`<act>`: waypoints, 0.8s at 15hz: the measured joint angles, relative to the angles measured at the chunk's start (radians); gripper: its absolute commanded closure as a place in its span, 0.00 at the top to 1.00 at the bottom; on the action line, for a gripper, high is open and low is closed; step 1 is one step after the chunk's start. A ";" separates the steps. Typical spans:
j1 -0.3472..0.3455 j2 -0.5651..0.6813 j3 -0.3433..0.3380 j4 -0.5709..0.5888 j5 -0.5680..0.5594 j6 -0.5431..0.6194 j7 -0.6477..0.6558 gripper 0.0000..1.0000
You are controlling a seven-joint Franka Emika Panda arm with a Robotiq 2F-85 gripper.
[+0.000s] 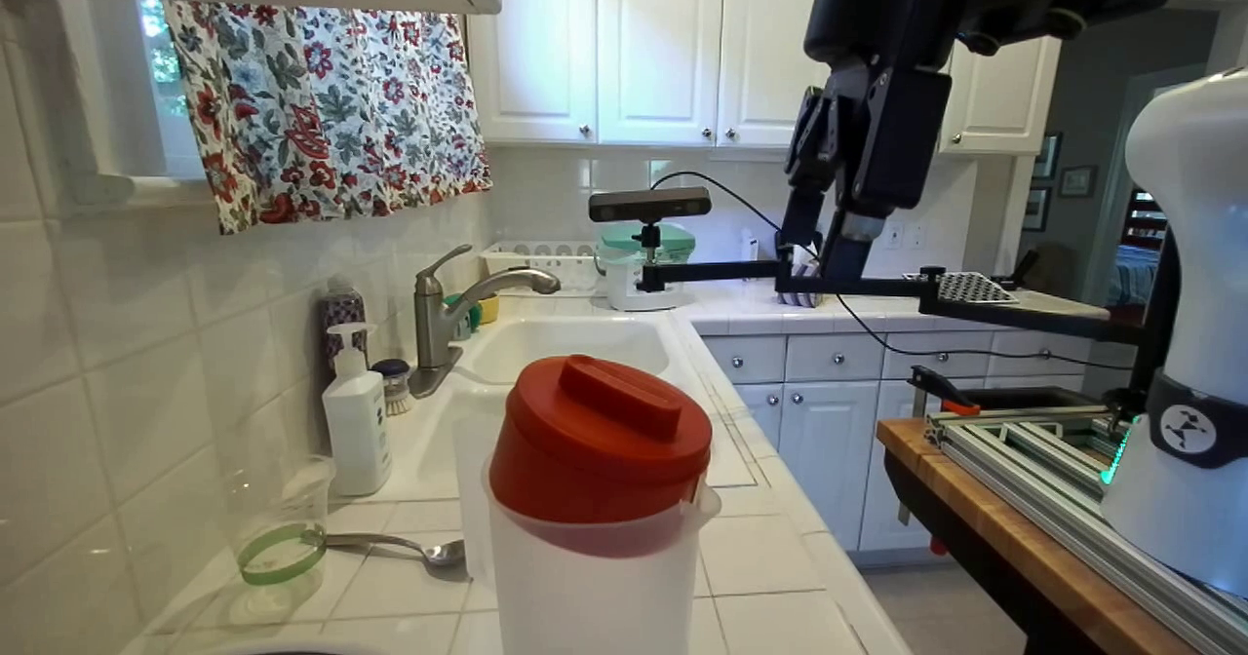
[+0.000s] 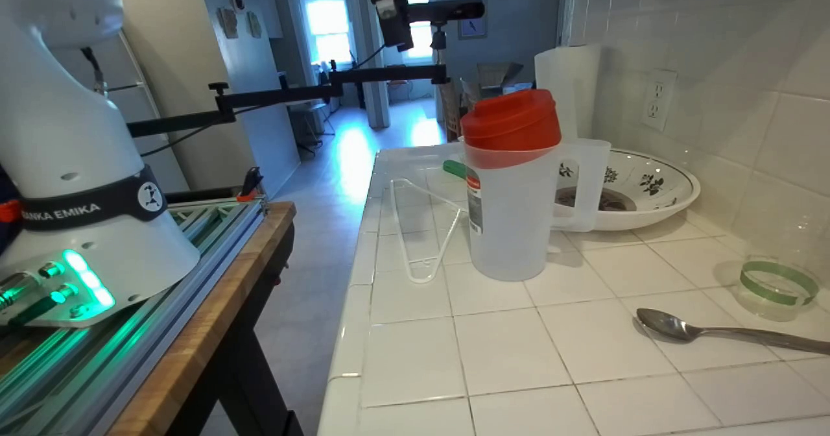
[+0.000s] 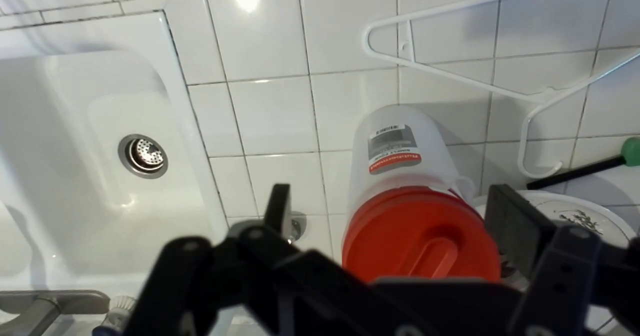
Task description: Remove the red lid from the clear container.
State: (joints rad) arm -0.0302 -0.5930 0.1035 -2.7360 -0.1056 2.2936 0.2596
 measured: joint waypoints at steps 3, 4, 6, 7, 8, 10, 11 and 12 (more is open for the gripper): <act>-0.007 0.024 0.000 -0.008 -0.013 0.060 -0.003 1.00; -0.013 0.032 0.000 -0.008 -0.026 0.088 -0.005 1.00; -0.025 0.050 0.000 -0.008 -0.051 0.158 -0.016 1.00; -0.030 0.060 -0.001 -0.008 -0.058 0.195 -0.023 1.00; -0.033 0.072 -0.003 -0.008 -0.059 0.238 -0.028 1.00; -0.033 0.100 -0.012 -0.008 -0.059 0.327 -0.032 1.00; -0.032 0.116 -0.015 -0.008 -0.057 0.372 -0.033 1.00; -0.032 0.132 -0.019 -0.008 -0.056 0.411 -0.034 1.00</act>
State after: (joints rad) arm -0.0623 -0.4607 0.0850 -2.7444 -0.1619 2.7048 0.2257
